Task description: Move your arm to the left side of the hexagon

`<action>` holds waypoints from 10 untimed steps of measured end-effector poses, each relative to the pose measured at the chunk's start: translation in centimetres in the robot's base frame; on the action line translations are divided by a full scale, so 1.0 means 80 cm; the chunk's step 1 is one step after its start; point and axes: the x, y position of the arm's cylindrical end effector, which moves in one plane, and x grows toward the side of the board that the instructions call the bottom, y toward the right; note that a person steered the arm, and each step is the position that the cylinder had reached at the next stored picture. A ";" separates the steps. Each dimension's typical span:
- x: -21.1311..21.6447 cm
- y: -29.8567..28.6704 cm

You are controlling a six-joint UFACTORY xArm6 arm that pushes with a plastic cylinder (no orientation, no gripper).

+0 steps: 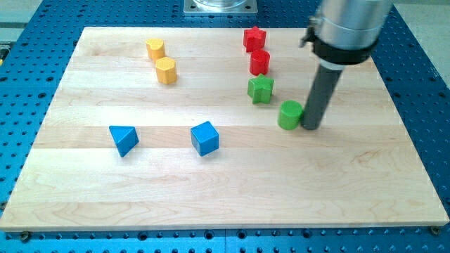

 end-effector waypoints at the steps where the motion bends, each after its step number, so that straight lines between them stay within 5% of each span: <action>1: 0.001 -0.032; 2: 0.016 -0.021; 3: 0.087 -0.079; 4: 0.159 -0.208; 5: 0.158 -0.371; 7: 0.021 -0.527; 9: -0.129 -0.486; 10: -0.131 -0.475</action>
